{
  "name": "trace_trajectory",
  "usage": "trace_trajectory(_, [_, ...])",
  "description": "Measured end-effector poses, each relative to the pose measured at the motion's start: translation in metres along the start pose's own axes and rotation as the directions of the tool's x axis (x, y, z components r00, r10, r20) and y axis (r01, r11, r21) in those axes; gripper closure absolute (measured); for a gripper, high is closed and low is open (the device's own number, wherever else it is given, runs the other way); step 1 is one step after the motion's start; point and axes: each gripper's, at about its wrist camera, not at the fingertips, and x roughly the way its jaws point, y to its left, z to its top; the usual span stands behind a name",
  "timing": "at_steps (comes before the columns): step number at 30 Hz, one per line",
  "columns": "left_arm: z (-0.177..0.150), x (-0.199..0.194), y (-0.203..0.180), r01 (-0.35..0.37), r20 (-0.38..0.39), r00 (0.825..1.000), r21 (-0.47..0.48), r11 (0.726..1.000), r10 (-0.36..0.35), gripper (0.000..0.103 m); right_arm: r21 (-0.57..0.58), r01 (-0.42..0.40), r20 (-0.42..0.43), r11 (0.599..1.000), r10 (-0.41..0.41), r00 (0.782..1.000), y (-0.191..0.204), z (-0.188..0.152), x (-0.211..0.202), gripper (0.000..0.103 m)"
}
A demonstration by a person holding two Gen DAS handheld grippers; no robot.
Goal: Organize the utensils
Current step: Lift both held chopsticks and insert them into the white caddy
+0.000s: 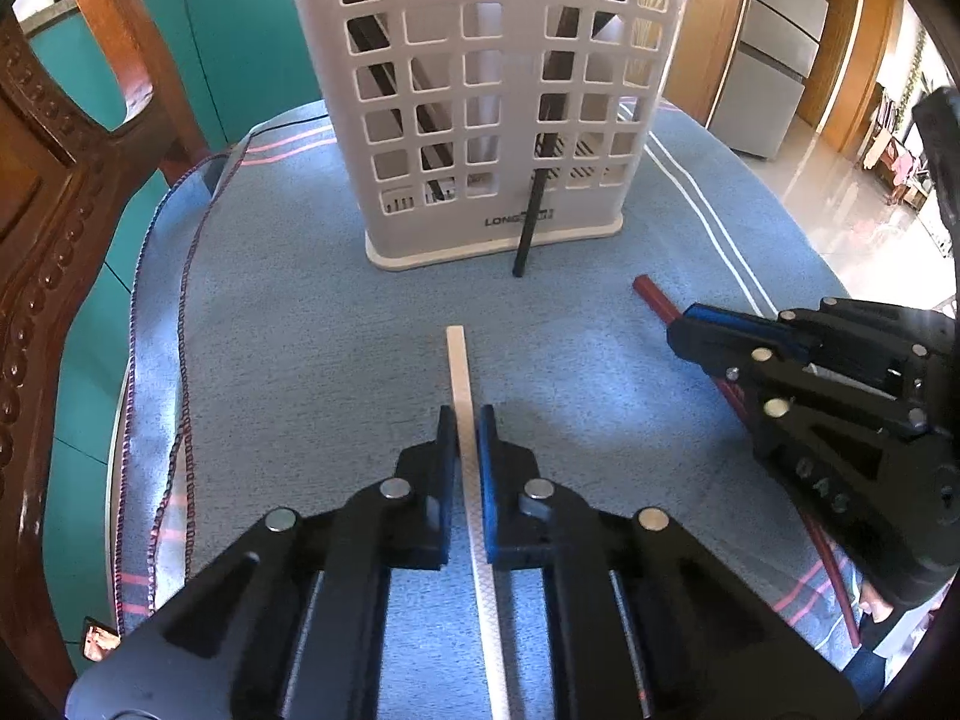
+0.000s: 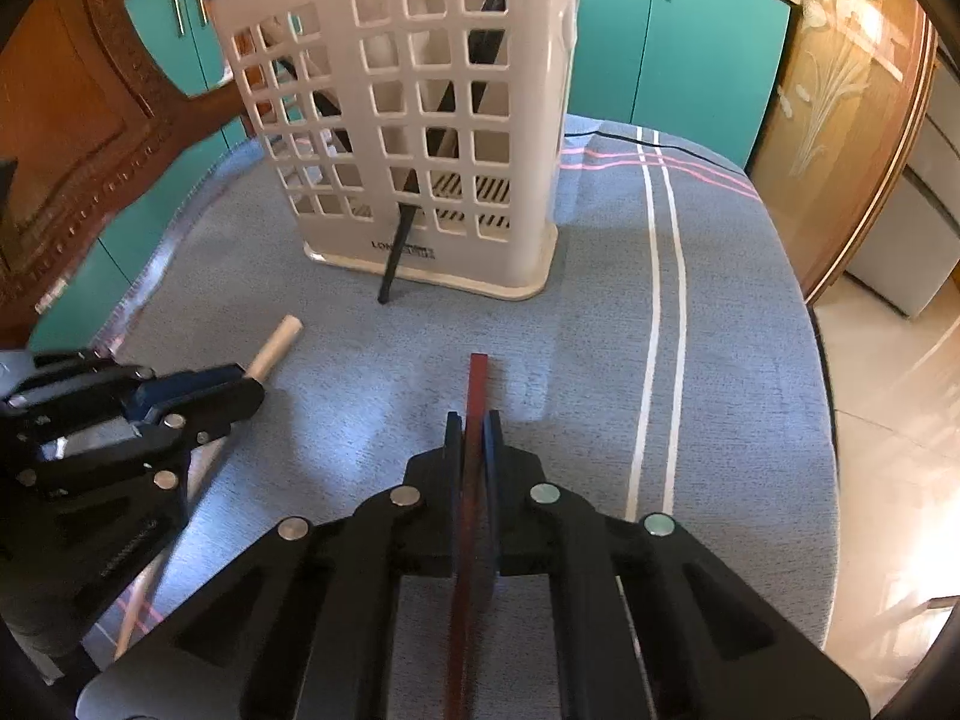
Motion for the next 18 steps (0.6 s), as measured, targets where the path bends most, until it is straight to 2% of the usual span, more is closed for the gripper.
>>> trace_trajectory(4, [0.004,-0.019,0.008,0.015,0.066,0.998,-0.039,0.999,-0.012,0.096,0.016,-0.036,0.093,0.999,0.035,0.995,-0.005,0.007,-0.027,0.096])
trace_trajectory(7, [0.008,-0.05,0.016,0.073,0.133,0.989,-0.072,0.995,-0.063,0.096,0.054,-0.091,0.191,0.994,0.079,0.978,-0.015,0.014,-0.069,0.096])
trace_trajectory(9, [0.011,-0.08,0.019,0.093,0.199,0.977,-0.081,0.992,-0.076,0.096,0.076,-0.129,0.254,0.989,0.106,0.961,-0.02,0.016,-0.098,0.096])
trace_trajectory(13, [0.018,-0.14,0.023,0.097,0.337,0.939,-0.087,0.991,-0.063,0.096,0.108,-0.195,0.373,0.975,0.143,0.917,-0.028,0.019,-0.16,0.096])
trace_trajectory(15, [0.028,-0.173,0.028,0.101,0.408,0.911,-0.096,0.99,-0.053,0.096,0.11,-0.213,0.422,0.971,0.148,0.895,-0.032,0.028,-0.185,0.096])
trace_trajectory(16, [0.036,-0.191,0.032,0.107,0.45,0.892,-0.101,0.989,-0.051,0.096,0.111,-0.219,0.442,0.969,0.15,0.884,-0.034,0.031,-0.195,0.096])
trace_trajectory(18, [0.05,-0.215,0.037,0.117,0.505,0.862,-0.109,0.987,-0.046,0.096,0.106,-0.231,0.505,0.967,0.148,0.85,-0.037,0.047,-0.22,0.096])
